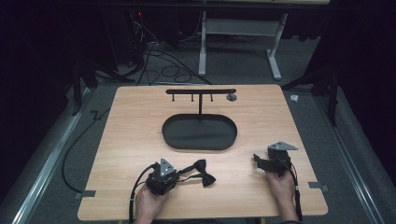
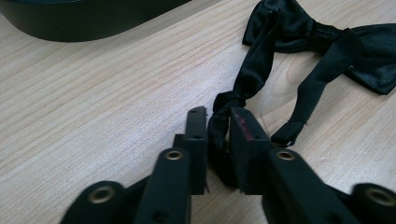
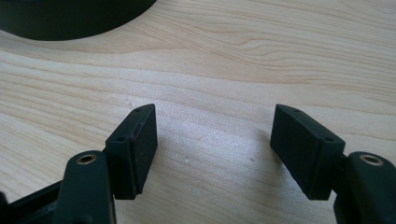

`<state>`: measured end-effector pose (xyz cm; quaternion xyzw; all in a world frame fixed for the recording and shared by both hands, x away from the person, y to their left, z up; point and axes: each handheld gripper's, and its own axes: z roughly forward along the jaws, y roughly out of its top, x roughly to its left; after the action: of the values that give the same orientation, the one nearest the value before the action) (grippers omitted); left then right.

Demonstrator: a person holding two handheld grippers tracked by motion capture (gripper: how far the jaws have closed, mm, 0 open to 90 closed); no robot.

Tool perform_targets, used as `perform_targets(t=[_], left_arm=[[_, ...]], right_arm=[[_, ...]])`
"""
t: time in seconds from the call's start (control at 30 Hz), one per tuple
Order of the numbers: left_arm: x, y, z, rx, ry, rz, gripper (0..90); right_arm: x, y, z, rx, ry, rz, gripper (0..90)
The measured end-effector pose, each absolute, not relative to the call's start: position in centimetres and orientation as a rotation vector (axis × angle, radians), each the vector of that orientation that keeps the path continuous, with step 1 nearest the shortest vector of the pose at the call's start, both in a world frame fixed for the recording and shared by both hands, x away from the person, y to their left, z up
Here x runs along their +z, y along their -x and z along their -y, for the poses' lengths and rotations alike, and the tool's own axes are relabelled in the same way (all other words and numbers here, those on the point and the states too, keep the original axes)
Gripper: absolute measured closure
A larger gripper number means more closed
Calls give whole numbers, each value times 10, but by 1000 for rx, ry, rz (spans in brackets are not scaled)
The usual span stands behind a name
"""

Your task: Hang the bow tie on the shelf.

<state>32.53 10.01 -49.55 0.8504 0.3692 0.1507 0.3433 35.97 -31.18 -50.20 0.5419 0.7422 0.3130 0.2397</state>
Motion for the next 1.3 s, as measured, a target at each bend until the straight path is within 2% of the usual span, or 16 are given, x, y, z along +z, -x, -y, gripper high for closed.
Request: perform_targets(t=[0.13, 0.27, 0.87, 1.3], left_arm=[[-494, -326, -100, 393, -2228, -952, 853], [-492, -328, -100, 386, -2233, -925, 868], [-447, -336, -99, 431, -2159, -827, 874], [-432, -344, -103, 422, -2122, -811, 876]], right_arm=[[-502, -360, 312, 857, -1483, -2032, 330], [-502, -360, 312, 858, -1483, -2033, 330], [-502, -360, 312, 860, -1480, -2038, 326], [-502, -359, 311, 859, -1479, -2041, 325]])
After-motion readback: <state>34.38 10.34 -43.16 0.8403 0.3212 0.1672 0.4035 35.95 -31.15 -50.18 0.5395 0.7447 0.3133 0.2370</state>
